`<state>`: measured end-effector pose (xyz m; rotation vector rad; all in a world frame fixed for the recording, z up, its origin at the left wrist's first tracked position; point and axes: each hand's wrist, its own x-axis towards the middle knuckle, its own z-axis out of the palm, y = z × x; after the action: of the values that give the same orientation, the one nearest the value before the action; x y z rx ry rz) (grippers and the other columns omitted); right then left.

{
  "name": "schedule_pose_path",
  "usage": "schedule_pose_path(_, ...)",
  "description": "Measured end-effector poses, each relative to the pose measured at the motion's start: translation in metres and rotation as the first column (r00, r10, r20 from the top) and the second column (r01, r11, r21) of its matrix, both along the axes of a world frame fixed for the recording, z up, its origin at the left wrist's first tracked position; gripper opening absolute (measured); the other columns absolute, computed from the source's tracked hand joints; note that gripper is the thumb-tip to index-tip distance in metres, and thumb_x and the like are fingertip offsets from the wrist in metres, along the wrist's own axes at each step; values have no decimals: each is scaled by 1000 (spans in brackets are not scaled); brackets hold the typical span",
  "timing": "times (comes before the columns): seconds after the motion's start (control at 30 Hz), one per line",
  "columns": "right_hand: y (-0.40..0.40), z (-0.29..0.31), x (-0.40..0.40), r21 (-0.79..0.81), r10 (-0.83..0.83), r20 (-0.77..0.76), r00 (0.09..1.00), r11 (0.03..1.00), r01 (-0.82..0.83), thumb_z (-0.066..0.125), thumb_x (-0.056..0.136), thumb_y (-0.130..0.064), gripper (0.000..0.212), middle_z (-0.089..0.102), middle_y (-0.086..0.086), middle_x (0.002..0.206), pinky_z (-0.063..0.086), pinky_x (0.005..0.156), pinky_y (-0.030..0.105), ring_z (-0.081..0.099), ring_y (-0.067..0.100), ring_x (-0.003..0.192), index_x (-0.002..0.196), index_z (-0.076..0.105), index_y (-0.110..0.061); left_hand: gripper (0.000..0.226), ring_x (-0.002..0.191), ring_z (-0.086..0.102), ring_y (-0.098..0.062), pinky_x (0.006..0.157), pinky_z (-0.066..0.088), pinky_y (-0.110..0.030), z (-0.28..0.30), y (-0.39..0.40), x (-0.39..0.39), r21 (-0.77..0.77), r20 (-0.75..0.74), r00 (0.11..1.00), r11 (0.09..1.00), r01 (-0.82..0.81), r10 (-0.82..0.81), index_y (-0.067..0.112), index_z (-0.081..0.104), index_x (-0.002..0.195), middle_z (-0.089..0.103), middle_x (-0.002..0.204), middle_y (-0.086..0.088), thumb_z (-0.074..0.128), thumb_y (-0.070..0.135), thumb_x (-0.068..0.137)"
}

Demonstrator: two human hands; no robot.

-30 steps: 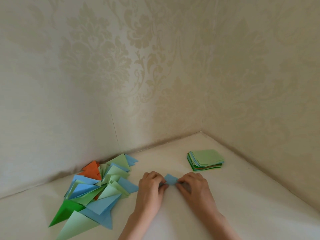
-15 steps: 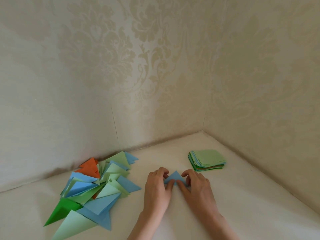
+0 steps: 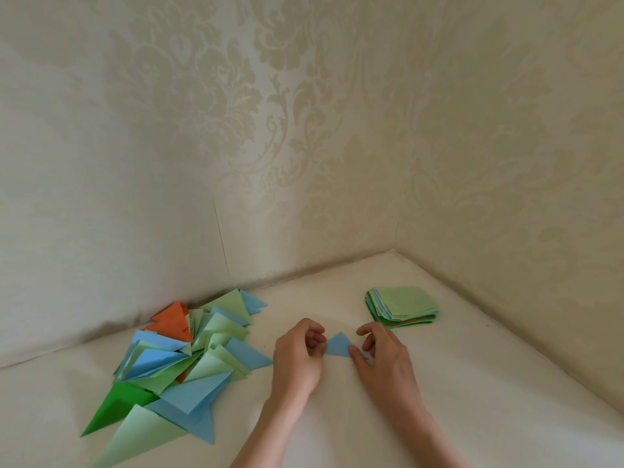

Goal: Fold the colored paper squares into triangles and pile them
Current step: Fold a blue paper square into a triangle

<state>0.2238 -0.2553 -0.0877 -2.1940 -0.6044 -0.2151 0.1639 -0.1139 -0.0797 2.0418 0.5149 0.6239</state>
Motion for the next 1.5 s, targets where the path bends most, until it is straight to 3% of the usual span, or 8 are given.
schedule_pose_path(0.27,-3,-1,-1,79,-1,-20,1000,997,2,63,80,-2,31,54,-10,73,50,67,32,54,9,72,92,56,-30,31,73,59,-5,66,42,-9,2,4,-5,33,-11,1000,999,-8,8,20,63,89,64,79,5,57,-10,81)
schedule_pose_path(0.5,-3,-2,-1,48,11,31,999,999,-12,62,81,-5,24,52,-12,77,50,71,34,53,10,75,96,59,-24,23,87,47,-16,74,42,-25,-6,-16,-9,412,-12,999,910,-32,41,15,61,105,58,95,3,70,22,85)
schedule_pose_path(0.77,-8,0,-1,73,44,-11,999,996,-43,63,84,-8,21,55,-11,81,48,71,21,53,7,79,94,59,-26,25,92,51,-13,73,40,-21,1,-20,1,212,-119,992,977,-1,27,25,59,105,59,92,7,71,27,83)
schedule_pose_path(0.93,-13,8,-1,256,-35,24,999,966,28,68,82,-7,20,61,-12,87,42,71,10,57,5,83,89,64,-25,16,93,52,-19,82,42,-32,3,-6,4,356,-144,985,934,-36,93,25,60,108,66,100,6,58,25,92)
schedule_pose_path(1.07,-29,19,31,98,-144,233,962,987,124,75,73,-4,33,66,-2,103,49,83,31,62,19,96,104,68,-14,19,97,54,-23,84,40,-35,8,27,20,355,-139,979,931,-88,146,22,57,114,65,99,0,51,21,95)
schedule_pose_path(1.23,-47,12,72,-305,-58,252,966,943,136,81,70,-14,57,63,12,125,44,100,45,59,28,117,123,62,-5,25,104,54,-26,88,39,-38,7,61,48,351,-187,968,932,-91,165,23,59,119,66,107,-1,50,20,96)
schedule_pose_path(1.33,-50,4,80,-379,-42,277,960,913,149,75,79,-20,43,65,7,124,40,101,44,60,23,117,119,66,-10,26,104,57,-25,90,41,-41,4,71,60,341,-170,968,933,-118,184,21,62,119,68,107,-2,55,19,94)
schedule_pose_path(1.5,-47,2,75,-282,-69,423,904,938,204,77,74,-21,14,73,-8,98,49,80,39,69,15,90,87,75,-24,20,101,54,-29,86,41,-40,0,74,67,360,-110,968,917,-171,224,18,66,108,64,102,-5,61,14,89)
